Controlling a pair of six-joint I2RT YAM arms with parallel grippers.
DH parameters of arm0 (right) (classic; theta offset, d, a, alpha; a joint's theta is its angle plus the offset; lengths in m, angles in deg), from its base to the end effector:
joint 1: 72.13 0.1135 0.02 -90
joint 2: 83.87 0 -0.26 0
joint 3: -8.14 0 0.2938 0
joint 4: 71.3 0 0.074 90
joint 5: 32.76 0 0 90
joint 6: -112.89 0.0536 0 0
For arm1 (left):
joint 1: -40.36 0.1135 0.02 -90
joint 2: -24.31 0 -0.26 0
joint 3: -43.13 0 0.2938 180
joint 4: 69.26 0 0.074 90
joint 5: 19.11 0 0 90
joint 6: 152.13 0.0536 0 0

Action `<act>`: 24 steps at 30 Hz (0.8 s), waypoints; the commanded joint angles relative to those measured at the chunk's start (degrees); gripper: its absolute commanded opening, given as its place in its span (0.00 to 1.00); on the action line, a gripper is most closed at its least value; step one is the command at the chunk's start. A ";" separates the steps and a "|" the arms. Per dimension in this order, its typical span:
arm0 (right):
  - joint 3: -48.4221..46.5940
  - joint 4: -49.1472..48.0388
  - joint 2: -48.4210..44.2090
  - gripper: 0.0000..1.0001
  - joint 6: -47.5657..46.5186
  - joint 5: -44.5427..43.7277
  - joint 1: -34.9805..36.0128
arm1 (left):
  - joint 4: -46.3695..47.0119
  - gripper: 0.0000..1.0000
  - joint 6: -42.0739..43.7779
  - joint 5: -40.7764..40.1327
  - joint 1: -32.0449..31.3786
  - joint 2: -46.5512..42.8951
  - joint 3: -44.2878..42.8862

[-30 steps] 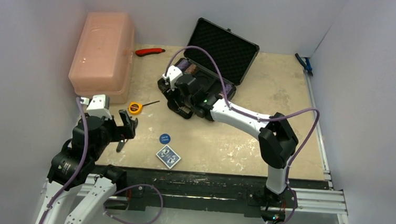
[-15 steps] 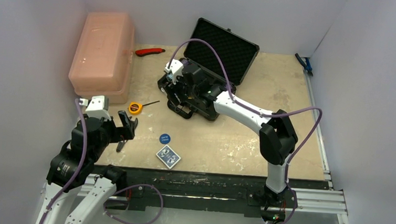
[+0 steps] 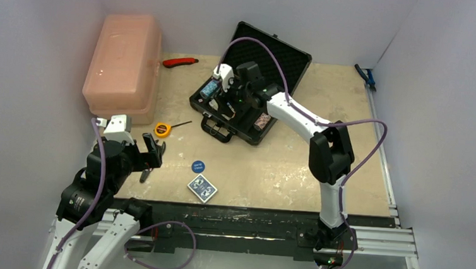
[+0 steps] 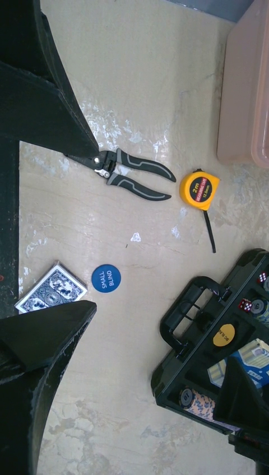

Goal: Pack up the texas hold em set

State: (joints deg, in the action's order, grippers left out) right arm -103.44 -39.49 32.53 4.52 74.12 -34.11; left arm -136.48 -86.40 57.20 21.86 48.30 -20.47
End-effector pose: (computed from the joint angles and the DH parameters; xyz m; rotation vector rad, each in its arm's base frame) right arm 0.4071 0.3380 0.2469 -1.1948 1.8784 0.5150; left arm 0.1183 -0.0262 0.3481 -0.2507 2.0297 -0.2224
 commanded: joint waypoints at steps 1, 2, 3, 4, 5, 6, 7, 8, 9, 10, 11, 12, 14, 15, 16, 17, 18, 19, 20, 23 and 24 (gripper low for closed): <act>-6.17 1.99 -0.10 0.00 -5.19 6.20 -2.57 | 0.77 1.00 1.40 0.07 0.22 0.03 -0.55; -7.06 2.55 0.65 0.00 -5.54 6.09 -2.61 | 0.79 1.00 1.54 0.15 0.22 0.05 -0.45; -8.19 3.10 1.64 0.00 -6.12 5.71 -2.72 | 0.93 1.00 1.66 0.23 0.30 0.13 -0.41; -9.47 4.04 2.82 0.00 -6.55 5.59 -2.62 | 0.94 1.00 1.68 0.37 0.31 0.22 -0.50; -11.00 5.17 4.01 0.00 -7.09 5.72 -2.65 | 0.87 1.00 1.71 0.41 0.31 0.33 -0.47; -12.40 6.13 5.65 0.00 -7.58 5.74 -2.65 | 0.70 1.00 1.69 0.42 0.31 0.48 -0.55; -13.73 7.02 6.84 0.00 -8.02 5.43 -2.71 | 0.58 1.00 1.68 0.42 0.31 0.59 -0.63; -14.95 7.70 7.85 0.00 -8.56 5.22 -2.69 | 0.41 1.00 1.67 0.34 0.31 0.62 -0.73; -15.86 8.23 8.71 0.00 -8.93 5.04 -2.69 | 0.29 1.00 1.64 0.21 0.31 0.69 -0.77; -16.63 8.42 9.42 0.00 -9.04 4.88 -2.69 | 0.25 1.00 1.60 0.12 0.31 0.64 -0.83; -17.20 8.56 9.95 0.00 -9.13 4.83 -2.69 | 0.12 1.00 1.60 0.08 0.31 0.62 -0.83; -17.80 8.69 10.42 0.00 -9.16 4.90 -2.71 | 0.10 1.00 1.60 0.01 0.31 0.54 -0.80; -18.75 8.75 11.27 0.00 -8.93 4.91 -2.76 | 0.22 1.00 1.57 -0.02 0.31 0.38 -0.77; -19.16 8.86 11.63 0.00 -8.88 4.84 -2.74 | 0.20 1.00 1.59 -0.02 0.31 0.40 -0.75; -19.47 8.88 11.99 0.00 -8.83 4.76 -2.72 | 0.20 1.00 1.54 -0.02 0.31 0.44 -0.73; -19.61 8.88 12.35 0.00 -8.79 4.49 -2.75 | 0.24 1.00 1.59 -0.02 0.31 0.52 -0.67; -19.65 8.87 12.62 0.00 -8.71 4.10 -2.71 | 0.20 1.00 1.60 -0.08 0.31 0.65 -0.75; -19.70 8.97 12.98 0.00 -8.78 3.70 -2.76 | 0.11 1.00 1.60 -0.10 0.31 0.77 -0.75; -19.74 8.97 13.31 0.00 -8.79 3.49 -2.70 | 0.11 1.00 1.59 -0.11 0.31 0.87 -0.79; -19.61 9.06 13.82 0.00 -9.09 2.61 -2.75 | 0.02 1.00 1.59 -0.11 0.39 1.06 -0.92; -19.65 9.20 13.97 0.00 -9.36 2.24 -2.72 | -0.05 1.00 1.60 -0.11 0.40 1.06 -1.00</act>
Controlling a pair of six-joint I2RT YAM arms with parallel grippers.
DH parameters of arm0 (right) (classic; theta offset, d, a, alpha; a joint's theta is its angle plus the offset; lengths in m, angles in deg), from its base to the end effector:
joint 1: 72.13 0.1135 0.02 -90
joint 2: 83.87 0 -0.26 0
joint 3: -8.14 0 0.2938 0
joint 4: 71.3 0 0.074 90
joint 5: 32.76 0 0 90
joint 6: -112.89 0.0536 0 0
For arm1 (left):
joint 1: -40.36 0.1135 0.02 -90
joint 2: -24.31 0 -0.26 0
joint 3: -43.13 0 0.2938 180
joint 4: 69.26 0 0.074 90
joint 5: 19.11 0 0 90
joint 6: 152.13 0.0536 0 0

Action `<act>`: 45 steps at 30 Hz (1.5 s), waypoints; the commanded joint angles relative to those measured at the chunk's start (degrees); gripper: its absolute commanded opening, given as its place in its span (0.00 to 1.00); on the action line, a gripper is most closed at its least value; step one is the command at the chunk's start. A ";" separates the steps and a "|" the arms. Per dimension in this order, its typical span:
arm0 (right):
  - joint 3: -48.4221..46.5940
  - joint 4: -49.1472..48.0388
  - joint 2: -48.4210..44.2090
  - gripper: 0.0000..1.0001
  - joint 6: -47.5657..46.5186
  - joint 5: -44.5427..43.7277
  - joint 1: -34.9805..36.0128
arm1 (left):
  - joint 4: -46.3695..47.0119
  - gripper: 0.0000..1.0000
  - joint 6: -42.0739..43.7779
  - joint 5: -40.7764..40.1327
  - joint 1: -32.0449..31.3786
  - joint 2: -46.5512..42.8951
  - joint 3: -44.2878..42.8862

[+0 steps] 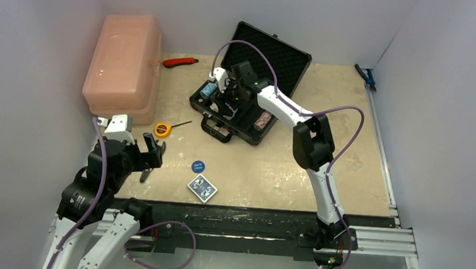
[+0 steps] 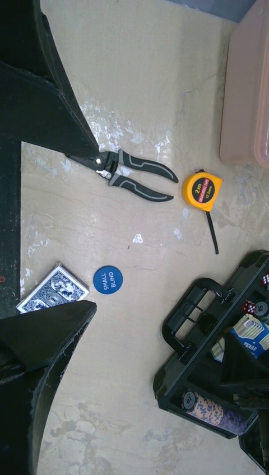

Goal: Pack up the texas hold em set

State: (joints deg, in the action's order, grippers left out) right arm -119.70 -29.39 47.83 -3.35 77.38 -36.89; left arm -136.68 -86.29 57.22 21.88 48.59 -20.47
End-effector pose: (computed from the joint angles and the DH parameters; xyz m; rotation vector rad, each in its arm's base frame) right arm 0.4572 0.3456 0.1988 -1.3498 1.9373 0.4920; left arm 0.1193 -0.0265 0.3472 -0.2485 2.0381 -0.2178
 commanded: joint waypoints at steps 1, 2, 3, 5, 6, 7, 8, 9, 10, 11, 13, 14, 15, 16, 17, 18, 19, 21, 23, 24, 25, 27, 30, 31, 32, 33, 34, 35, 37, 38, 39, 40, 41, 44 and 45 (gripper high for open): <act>-3.39 -0.83 -1.16 0.00 -1.69 -1.35 0.07 | 0.13 1.00 1.44 -0.13 0.37 0.78 -0.94; -3.35 -0.67 -1.04 0.00 -1.88 -1.58 0.04 | 0.04 1.00 1.48 -0.19 0.37 0.70 -0.92; -3.39 -0.34 -0.87 0.00 -2.13 -1.86 0.05 | 0.05 1.00 1.35 -0.21 0.41 0.62 -0.96; -3.40 0.11 -0.55 0.00 -2.32 -2.19 0.06 | -0.04 1.00 1.36 -0.29 0.46 0.47 -0.92; -3.40 0.47 -0.42 0.00 -2.38 -2.21 0.05 | 0.00 1.00 1.39 -0.37 0.46 0.37 -0.92; -3.28 0.61 -0.39 0.00 -2.39 -2.21 0.08 | 0.00 1.00 1.34 -0.39 0.46 0.34 -0.92; -3.04 0.67 -0.39 0.00 -2.34 -2.21 0.01 | -0.01 1.00 1.32 -0.43 0.46 0.26 -0.92; -2.73 0.78 -0.43 0.00 -2.44 -2.26 0.02 | 0.00 1.00 1.27 -0.47 0.46 0.27 -0.92; -2.39 0.80 -0.47 0.00 -2.49 -2.48 0.07 | -0.06 1.00 1.26 -0.46 0.46 0.33 -0.91; -2.20 0.98 -0.54 0.00 -2.52 -2.78 0.05 | -0.01 1.00 1.29 -0.40 0.46 0.40 -0.95; -1.89 1.51 -0.69 0.00 -2.54 -2.91 0.03 | -0.01 1.00 1.27 -0.31 0.46 0.59 -0.96; -1.56 1.63 -0.84 0.00 -2.58 -3.04 0.00 | -0.08 1.00 1.29 -0.24 0.46 0.64 -0.96; -0.98 1.68 -1.10 0.00 -2.64 -3.08 0.02 | -0.11 1.00 1.29 -0.22 0.46 0.69 -1.02; -0.61 1.82 -1.20 0.00 -2.62 -3.13 0.06 | -0.17 1.00 1.30 -0.22 0.46 0.69 -1.02; -0.24 1.98 -1.27 0.00 -2.61 -3.22 0.02 | -0.17 1.00 1.31 -0.22 0.46 0.61 -1.01; 0.03 2.15 -1.22 0.00 -2.63 -3.26 0.06 | -0.21 1.00 1.25 -0.22 0.46 0.60 -1.01; 0.18 2.43 -1.12 0.00 -2.63 -3.38 0.06 | -0.20 1.00 1.30 -0.22 0.46 0.52 -1.05; 0.29 3.25 -0.81 0.00 -2.61 -3.75 0.01 | -0.18 1.00 1.31 -0.22 0.46 0.39 -1.01; 0.59 3.66 -0.61 0.00 -2.68 -4.16 0.07 | -0.16 1.00 1.37 -0.22 0.46 0.34 -1.02; 0.90 3.78 -0.57 0.00 -2.75 -4.47 0.04 | -0.18 1.00 1.38 -0.22 0.46 0.32 -1.01; 1.12 3.77 -0.59 0.00 -2.83 -4.61 0.08 | -0.17 1.00 1.37 -0.22 0.46 0.33 -1.01; 1.13 4.20 -0.49 0.00 -2.81 -4.88 0.08 | -0.12 1.00 1.40 -0.15 0.46 0.34 -1.02; 0.92 5.03 -0.39 0.00 -2.91 -5.33 -0.02 | -0.21 1.00 1.44 -0.13 0.46 0.42 -1.02; 0.91 5.33 -0.31 0.00 -2.93 -5.72 0.00 | -0.18 1.00 1.44 -0.13 0.46 0.40 -1.07; 0.98 5.68 -0.26 0.00 -2.97 -6.06 -0.08 | -0.19 1.00 1.48 -0.13 0.46 0.36 -1.06; 1.04 5.99 -0.22 0.00 -3.00 -6.42 -0.09 | -0.18 1.00 1.48 -0.13 0.46 0.34 -1.02; 1.20 6.21 -0.17 0.00 -2.96 -6.69 -0.15 | -0.22 1.00 1.49 -0.17 0.46 0.27 -1.01; 1.56 6.35 -0.13 0.00 -2.98 -6.97 -0.18 | -0.25 1.00 1.43 -0.18 0.46 0.25 -1.01; 2.38 6.41 -0.06 0.00 -2.73 -7.59 -0.22 | -0.24 1.00 1.46 -0.21 0.46 0.16 -1.03; 2.80 6.47 0.04 0.00 -2.57 -7.84 -0.21 | -0.25 1.00 1.48 -0.21 0.46 0.13 -1.01; 3.29 6.37 -0.02 0.00 -2.41 -8.14 -0.20 | -0.26 1.00 1.48 -0.22 0.46 0.08 -1.03; 3.81 6.16 -0.04 0.00 -2.15 -8.49 -0.26 | -0.26 1.00 1.46 -0.22 0.46 0.07 -1.05; 4.24 5.93 -0.08 0.00 -1.83 -8.92 -0.23 | -0.27 1.00 1.48 -0.22 0.46 0.07 -1.04; 5.11 4.91 -0.02 0.00 -0.37 -11.25 -0.25 | -0.31 1.00 1.48 -0.22 0.46 0.16 -1.04; 4.94 4.90 0.15 0.00 0.07 -11.98 -0.20 | -0.33 1.00 1.47 -0.22 0.46 0.16 -1.08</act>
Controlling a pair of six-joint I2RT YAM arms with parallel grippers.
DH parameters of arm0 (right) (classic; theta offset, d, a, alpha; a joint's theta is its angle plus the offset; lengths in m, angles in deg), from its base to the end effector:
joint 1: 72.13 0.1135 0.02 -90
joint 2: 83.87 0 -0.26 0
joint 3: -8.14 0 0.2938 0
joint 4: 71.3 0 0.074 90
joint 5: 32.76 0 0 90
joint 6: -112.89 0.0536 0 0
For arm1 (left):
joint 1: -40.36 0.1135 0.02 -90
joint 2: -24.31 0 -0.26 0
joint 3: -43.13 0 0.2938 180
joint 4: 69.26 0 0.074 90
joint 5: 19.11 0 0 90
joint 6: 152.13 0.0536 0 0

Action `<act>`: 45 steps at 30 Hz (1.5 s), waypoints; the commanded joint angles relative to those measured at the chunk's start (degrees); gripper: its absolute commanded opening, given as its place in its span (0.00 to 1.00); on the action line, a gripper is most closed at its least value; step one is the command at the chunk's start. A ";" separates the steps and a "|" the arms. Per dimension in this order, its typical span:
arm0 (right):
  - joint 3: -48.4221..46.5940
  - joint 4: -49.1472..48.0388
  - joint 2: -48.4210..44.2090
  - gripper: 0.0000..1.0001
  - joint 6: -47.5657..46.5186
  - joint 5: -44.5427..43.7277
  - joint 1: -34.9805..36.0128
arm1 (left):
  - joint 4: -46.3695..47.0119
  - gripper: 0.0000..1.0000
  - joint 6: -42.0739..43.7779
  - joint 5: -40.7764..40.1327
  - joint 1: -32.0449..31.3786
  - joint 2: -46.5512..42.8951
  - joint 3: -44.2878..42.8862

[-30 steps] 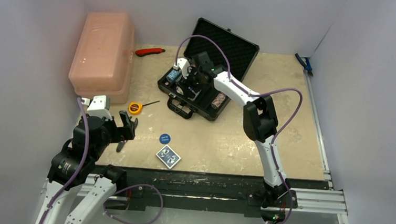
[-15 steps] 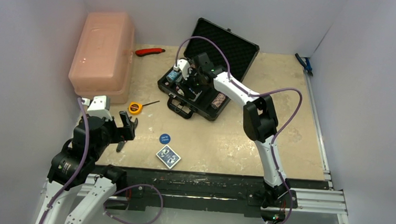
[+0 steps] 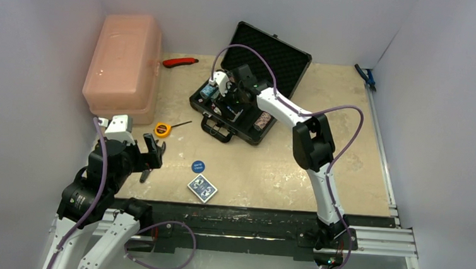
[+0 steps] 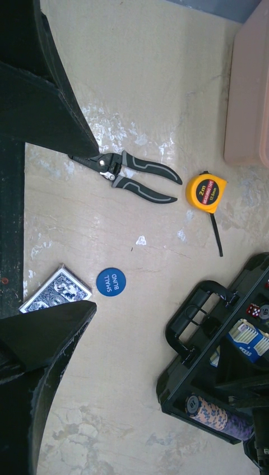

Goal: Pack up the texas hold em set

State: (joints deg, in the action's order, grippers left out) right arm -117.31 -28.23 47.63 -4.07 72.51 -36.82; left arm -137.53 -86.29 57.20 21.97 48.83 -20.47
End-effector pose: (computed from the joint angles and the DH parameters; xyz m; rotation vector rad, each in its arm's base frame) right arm 0.4543 0.3391 0.1822 -1.3558 2.0104 0.3895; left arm 0.1194 -0.0263 0.3451 -0.2493 2.0560 -0.2088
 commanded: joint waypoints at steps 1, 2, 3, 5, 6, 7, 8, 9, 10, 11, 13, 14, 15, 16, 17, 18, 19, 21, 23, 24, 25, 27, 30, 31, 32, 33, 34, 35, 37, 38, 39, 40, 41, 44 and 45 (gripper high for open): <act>2.14 3.96 0.68 0.00 1.22 -7.59 -0.30 | 0.54 1.00 1.49 -0.13 0.38 -0.08 -1.04; 1.67 4.34 1.01 0.00 1.54 -7.76 -0.27 | 0.58 1.00 1.49 -0.11 0.38 -0.08 -1.01; 1.20 4.64 1.34 0.00 1.88 -7.87 -0.32 | 0.59 1.00 1.44 -0.11 0.38 -0.08 -1.01; 0.68 4.93 1.88 0.00 2.28 -7.82 -0.29 | 0.55 1.00 1.49 -0.11 0.40 -0.14 -1.01; 0.50 4.97 2.10 0.00 2.55 -8.11 -0.27 | 0.57 1.00 1.44 -0.11 0.38 -0.16 -1.01; 0.33 4.99 2.28 0.00 2.67 -8.19 -0.31 | 0.59 1.00 1.48 -0.11 0.38 -0.17 -1.01; 0.23 5.01 2.41 0.02 2.89 -8.58 -0.33 | 0.58 1.00 1.48 -0.13 0.38 -0.17 -1.01; 0.20 4.93 2.58 0.04 3.19 -9.11 -0.29 | 0.58 1.00 1.44 -0.15 0.38 -0.17 -1.01; 0.08 4.92 2.72 0.07 3.41 -9.52 -0.29 | 0.57 1.00 1.48 -0.13 0.38 -0.17 -1.04; 0.03 4.92 2.80 0.10 3.45 -9.81 -0.28 | 0.49 1.00 1.49 -0.11 0.38 -0.17 -1.01; 0.02 5.09 2.67 0.18 3.63 -9.99 -0.32 | 0.48 1.00 1.44 -0.13 0.42 -0.17 -1.02; 0.02 5.14 2.56 0.22 3.66 -10.06 -0.28 | 0.43 1.00 1.47 -0.11 0.46 -0.17 -1.06; 0.02 5.22 2.41 0.28 3.78 -10.08 -0.26 | 0.46 1.00 1.46 -0.11 0.41 -0.17 -1.07; 0.02 5.33 2.18 0.36 3.84 -10.08 -0.28 | 0.45 1.00 1.42 -0.11 0.38 -0.19 -1.02; 0.09 5.36 1.87 0.42 3.93 -10.02 -0.27 | 0.49 1.00 1.43 -0.11 0.41 -0.25 -1.09; 0.11 5.55 1.46 0.46 3.93 -10.01 -0.28 | 0.49 1.00 1.48 -0.11 0.45 -0.25 -1.03; 0.04 5.65 1.19 0.50 4.00 -10.04 -0.30 | 0.46 1.00 1.49 -0.11 0.44 -0.25 -1.01; -0.02 5.90 0.30 0.56 4.06 -10.20 -0.30 | 0.37 1.00 1.43 -0.24 0.45 -0.21 -1.02; -0.13 6.30 -0.35 0.61 4.11 -10.25 -0.31 | 0.33 1.00 1.30 -0.28 0.39 -0.17 -1.01; -0.19 6.33 -0.62 0.64 4.15 -10.26 -0.32 | 0.22 1.00 1.31 -0.28 0.40 -0.10 -1.01; -0.16 6.26 -0.96 0.71 4.21 -10.26 -0.32 | 0.24 1.00 1.34 -0.28 0.45 -0.02 -1.03; -0.28 6.16 -1.35 0.90 4.36 -10.21 -0.24 | 0.13 1.00 1.39 -0.24 0.39 -0.04 -1.04; -0.26 6.10 -2.09 0.99 4.80 -9.47 -0.33 | 0.12 1.00 1.40 -0.19 0.45 -0.16 -1.03; -0.16 5.84 -2.51 0.99 4.90 -8.92 -0.30 | 0.14 1.00 1.40 -0.19 0.46 -0.23 -1.06; -0.01 5.58 -3.13 0.99 4.91 -8.29 -0.27 | 0.12 1.00 1.40 -0.19 0.41 -0.32 -1.02; 0.12 5.24 -3.77 0.99 4.99 -7.78 -0.27 | 0.15 1.00 1.36 -0.19 0.46 -0.38 -1.01; 0.33 4.86 -4.42 0.99 5.15 -7.16 -0.31 | 0.10 1.00 1.38 -0.19 0.45 -0.42 -1.05; 0.49 4.57 -5.24 0.99 5.50 -6.17 -0.33 | 0.08 1.00 1.40 -0.19 0.40 -0.51 -1.02; 0.87 4.03 -6.88 0.99 6.81 -4.80 -0.26 | 0.08 1.00 1.40 -0.19 0.43 -0.60 -1.05; 0.98 3.93 -7.75 0.99 7.29 -4.01 -0.30 | 0.09 1.00 1.40 -0.19 0.45 -0.60 -1.02; 0.96 3.95 -8.62 0.99 7.52 -3.61 -0.29 | 0.06 1.00 1.40 -0.19 0.40 -0.61 -1.01; 0.99 4.00 -9.63 0.99 7.66 -3.32 -0.28 | 0.06 1.00 1.40 -0.19 0.39 -0.65 -1.01; 0.99 4.18 -10.54 0.99 7.86 -2.91 -0.26 | 0.05 1.00 1.40 -0.14 0.44 -0.69 -1.03; 1.15 4.43 -13.77 0.99 9.12 -2.74 -0.46 | -0.10 1.00 1.32 -0.19 0.39 -0.83 -1.01; 1.17 4.09 -14.81 0.99 10.02 -2.58 -0.57 | -0.01 1.00 1.29 -0.19 0.45 -0.91 -1.03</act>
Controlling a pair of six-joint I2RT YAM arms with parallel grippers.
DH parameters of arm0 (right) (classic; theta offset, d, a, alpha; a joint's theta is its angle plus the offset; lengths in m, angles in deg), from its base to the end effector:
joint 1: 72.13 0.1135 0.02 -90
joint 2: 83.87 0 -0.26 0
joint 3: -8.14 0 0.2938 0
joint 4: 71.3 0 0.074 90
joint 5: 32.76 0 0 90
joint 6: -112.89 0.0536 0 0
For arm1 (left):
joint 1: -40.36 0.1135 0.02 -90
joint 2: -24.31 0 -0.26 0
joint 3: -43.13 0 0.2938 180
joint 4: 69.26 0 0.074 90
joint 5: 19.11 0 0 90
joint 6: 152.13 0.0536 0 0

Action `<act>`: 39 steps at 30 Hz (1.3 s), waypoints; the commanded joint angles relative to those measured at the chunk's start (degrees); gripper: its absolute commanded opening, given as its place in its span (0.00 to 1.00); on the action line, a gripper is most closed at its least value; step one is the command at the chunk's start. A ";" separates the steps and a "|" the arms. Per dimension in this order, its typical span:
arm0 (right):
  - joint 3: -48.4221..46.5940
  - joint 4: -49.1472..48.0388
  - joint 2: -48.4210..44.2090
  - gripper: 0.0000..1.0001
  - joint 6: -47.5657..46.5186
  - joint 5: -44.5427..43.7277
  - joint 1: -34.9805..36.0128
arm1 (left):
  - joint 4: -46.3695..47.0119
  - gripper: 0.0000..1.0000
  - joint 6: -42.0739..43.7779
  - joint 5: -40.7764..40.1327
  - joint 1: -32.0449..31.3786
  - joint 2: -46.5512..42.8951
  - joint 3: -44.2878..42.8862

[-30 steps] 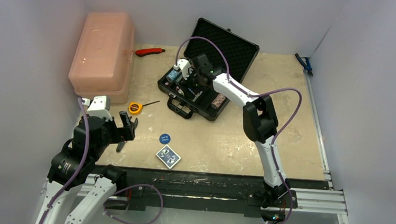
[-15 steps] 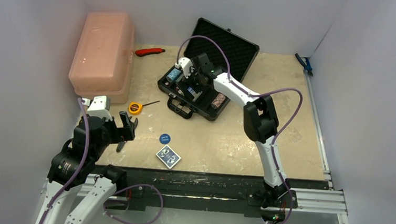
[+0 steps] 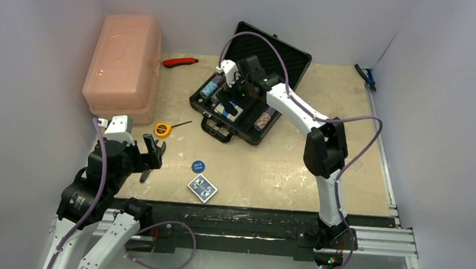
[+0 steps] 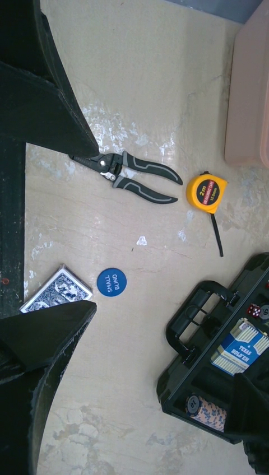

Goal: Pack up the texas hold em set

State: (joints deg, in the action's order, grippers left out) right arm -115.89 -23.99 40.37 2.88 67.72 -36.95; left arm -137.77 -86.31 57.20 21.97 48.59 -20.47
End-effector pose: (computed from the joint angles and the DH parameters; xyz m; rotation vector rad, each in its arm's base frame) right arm 0.4404 0.3223 0.2339 -1.1917 2.0947 0.3425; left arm 0.1182 -0.0259 0.3451 -0.2497 2.0560 -0.2090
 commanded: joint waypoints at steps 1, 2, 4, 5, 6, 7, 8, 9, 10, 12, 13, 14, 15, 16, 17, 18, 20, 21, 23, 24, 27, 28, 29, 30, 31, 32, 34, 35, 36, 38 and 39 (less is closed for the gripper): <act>-0.18 -0.76 -8.42 0.99 4.59 2.15 -0.60 | 0.28 1.00 1.29 -0.19 0.40 -0.69 -1.02; -0.28 -1.22 -9.24 0.99 6.22 2.02 -0.69 | 0.33 1.00 1.26 -0.24 0.45 -0.72 -1.01; -0.24 -2.32 -10.85 0.99 9.29 2.05 -1.06 | 0.24 1.00 1.25 -0.28 0.43 -0.51 -1.02; 0.40 -3.44 -11.92 0.99 11.12 1.74 -1.67 | 0.18 1.00 1.18 -0.35 0.44 -0.42 -1.13; 1.50 -4.64 -13.42 0.99 12.99 1.85 -2.91 | 0.01 1.00 1.12 -0.37 0.44 -0.31 -1.20; 2.32 -5.66 -14.43 0.99 15.59 3.03 -4.42 | -0.04 1.00 1.01 -0.37 0.44 -0.24 -1.19; 2.72 -6.41 -15.26 0.99 17.41 3.97 -6.12 | -0.12 1.00 1.06 -0.45 0.39 -0.20 -1.25; 3.06 -6.82 -15.80 0.98 19.17 6.20 -8.16 | -0.16 1.00 1.07 -0.46 0.40 -0.19 -1.29; 3.31 -7.21 -16.14 0.96 21.51 9.11 -10.04 | -0.11 1.00 1.07 -0.46 0.38 -0.19 -1.29; 3.77 -7.86 -16.40 0.92 24.35 12.30 -13.76 | -0.06 1.00 1.05 -0.46 0.46 -0.19 -1.27; 4.12 -8.20 -16.40 0.89 25.23 13.19 -14.96 | -0.05 1.00 1.07 -0.50 0.46 -0.21 -1.27; 4.54 -8.55 -16.36 0.87 25.88 13.73 -15.89 | -0.05 1.00 1.03 -0.58 0.46 -0.19 -1.29; 4.95 -8.96 -16.20 0.85 26.42 14.10 -16.61 | -0.08 1.00 1.02 -0.67 0.46 -0.19 -1.36; 5.45 -9.43 -15.92 0.82 26.91 14.80 -17.16 | -0.05 1.00 1.06 -0.71 0.46 -0.19 -1.36; 5.68 -9.69 -15.51 0.80 27.28 15.65 -17.40 | -0.05 1.00 1.07 -0.80 0.46 -0.15 -1.36; 5.71 -10.07 -15.00 0.77 27.50 16.48 -17.49 | -0.05 1.00 1.05 -0.81 0.46 -0.11 -1.36; 5.96 -11.01 -13.78 0.68 28.65 18.31 -17.53 | -0.05 1.00 1.21 -0.81 0.55 0.11 -1.36; 5.96 -11.57 -13.06 0.64 29.15 19.37 -17.52 | -0.05 1.00 1.21 -0.81 0.55 0.22 -1.41; 5.91 -12.40 -11.56 0.55 30.10 21.49 -17.51 | -0.15 1.00 1.30 -0.81 0.63 0.48 -1.45; 5.78 -12.55 -10.85 0.50 30.33 22.48 -17.51 | -0.22 1.00 1.31 -0.81 0.64 0.58 -1.53; 5.43 -12.98 -8.94 0.28 31.33 24.12 -17.51 | -0.31 1.00 1.29 -0.89 0.64 0.47 -1.54; 5.23 -13.18 -8.36 0.20 31.73 24.49 -17.56 | -0.39 1.00 1.25 -0.97 0.64 0.39 -1.54; 4.87 -13.16 -7.74 0.12 32.04 24.65 -17.56 | -0.33 1.00 1.25 -1.00 0.64 0.34 -1.54; 4.46 -12.93 -7.19 0.05 32.24 24.67 -17.54 | -0.31 1.00 1.22 -1.07 0.64 0.29 -1.56; 4.10 -12.83 -6.64 0.00 32.38 24.57 -17.54 | -0.34 1.00 1.24 -1.07 0.66 0.25 -1.55; 3.96 -12.58 -6.31 0.00 32.40 24.16 -17.52 | -0.39 1.00 1.26 -1.07 0.67 0.18 -1.56; 4.39 -12.68 -5.81 0.00 32.67 23.23 -17.51 | -0.39 1.00 1.30 -1.07 0.72 0.08 -1.57; 4.94 -13.17 -5.82 0.00 33.16 22.83 -17.51 | -0.41 1.00 1.32 -1.08 0.73 0.00 -1.56; 5.55 -13.87 -5.70 0.00 33.80 22.42 -17.51 | -0.33 1.00 1.33 -1.11 0.73 -0.06 -1.54; 6.88 -15.33 -5.43 0.00 35.27 22.05 -17.36 | -0.19 1.00 1.35 -1.03 0.73 -0.06 -1.48; 7.45 -16.06 -5.22 0.00 36.01 22.04 -17.24 | -0.08 1.00 1.47 -0.95 0.80 -0.02 -1.52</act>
State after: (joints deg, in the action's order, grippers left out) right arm -109.71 -35.57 36.07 35.62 89.77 -54.26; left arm -138.99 -86.31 56.96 22.30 48.56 -20.51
